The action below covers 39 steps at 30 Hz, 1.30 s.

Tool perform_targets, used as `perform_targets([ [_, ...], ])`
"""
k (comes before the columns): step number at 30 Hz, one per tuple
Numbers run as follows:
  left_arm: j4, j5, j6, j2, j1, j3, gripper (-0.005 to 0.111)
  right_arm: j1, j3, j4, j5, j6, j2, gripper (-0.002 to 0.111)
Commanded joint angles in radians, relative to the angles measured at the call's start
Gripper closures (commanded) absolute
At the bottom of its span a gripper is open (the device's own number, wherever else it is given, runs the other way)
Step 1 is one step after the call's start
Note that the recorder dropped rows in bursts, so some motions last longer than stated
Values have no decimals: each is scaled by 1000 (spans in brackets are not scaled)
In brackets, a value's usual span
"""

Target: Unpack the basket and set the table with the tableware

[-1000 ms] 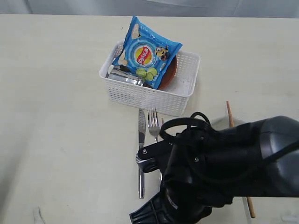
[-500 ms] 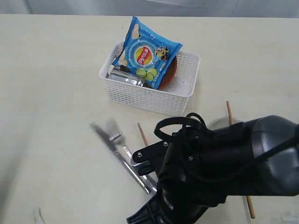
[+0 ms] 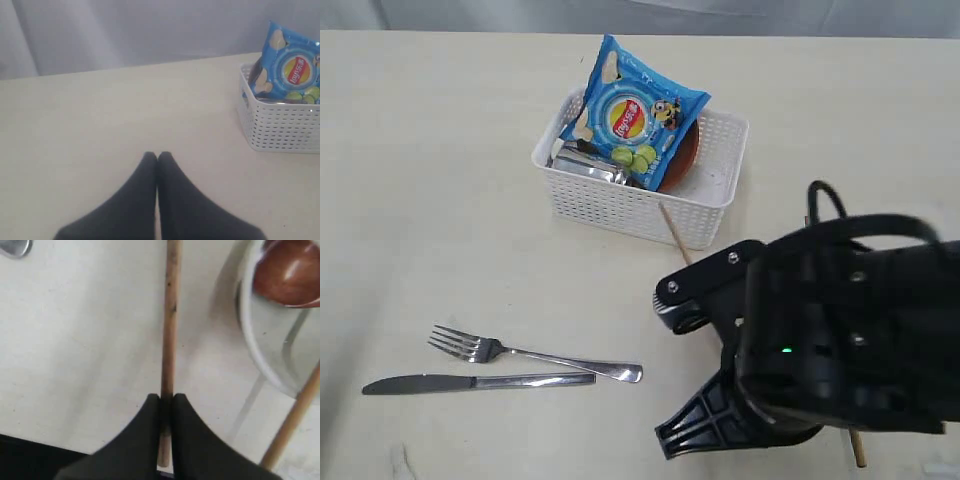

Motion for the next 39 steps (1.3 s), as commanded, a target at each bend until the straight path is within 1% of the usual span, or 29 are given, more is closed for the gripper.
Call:
perform_targets([
  [1,-4,-2,0,-5,-4,2,107,-2,2,-31,38,36,-129,109],
  [4,-4,-2,0,-5,-4,2,107,-49,2,-36,83,43,-208,109],
  [6,-4,-2,0,-5,-4,2,107,-118,2,-27,117,22,-254,109],
  [8,-4,-2,0,-5,-4,2,107,-193,2,22,136,-58,-278,109],
  [9,-4,-2,0,-5,-4,2,107,-236,2,59,143,-114,-286,109],
  [10,-4,-2,0,-5,-4,2,107,-308,2,133,164,-213,-286,109],
  [11,-4,-2,0,-5,-4,2,107,-339,2,157,171,-250,-284,109],
  [14,-4,-2,0,-5,-4,2,107,-397,18,159,173,-270,-286,109],
  [15,-4,-2,0,-5,-4,2,107,-423,48,175,176,-270,-292,109],
  [18,-4,-2,0,-5,-4,2,107,-428,110,201,160,-279,-308,109],
  [20,-4,-2,0,-5,-4,2,107,-433,153,191,113,-240,-336,109],
  [22,-4,-2,0,-5,-4,2,107,-433,161,200,88,-228,-354,109],
  [27,-4,-2,0,-5,-4,2,107,-433,201,210,88,-195,-355,109],
  [35,-4,-2,0,-5,-4,2,107,-433,211,223,83,-170,-342,109],
  [39,-4,-2,0,-5,-4,2,107,-433,211,225,34,-178,-281,109],
])
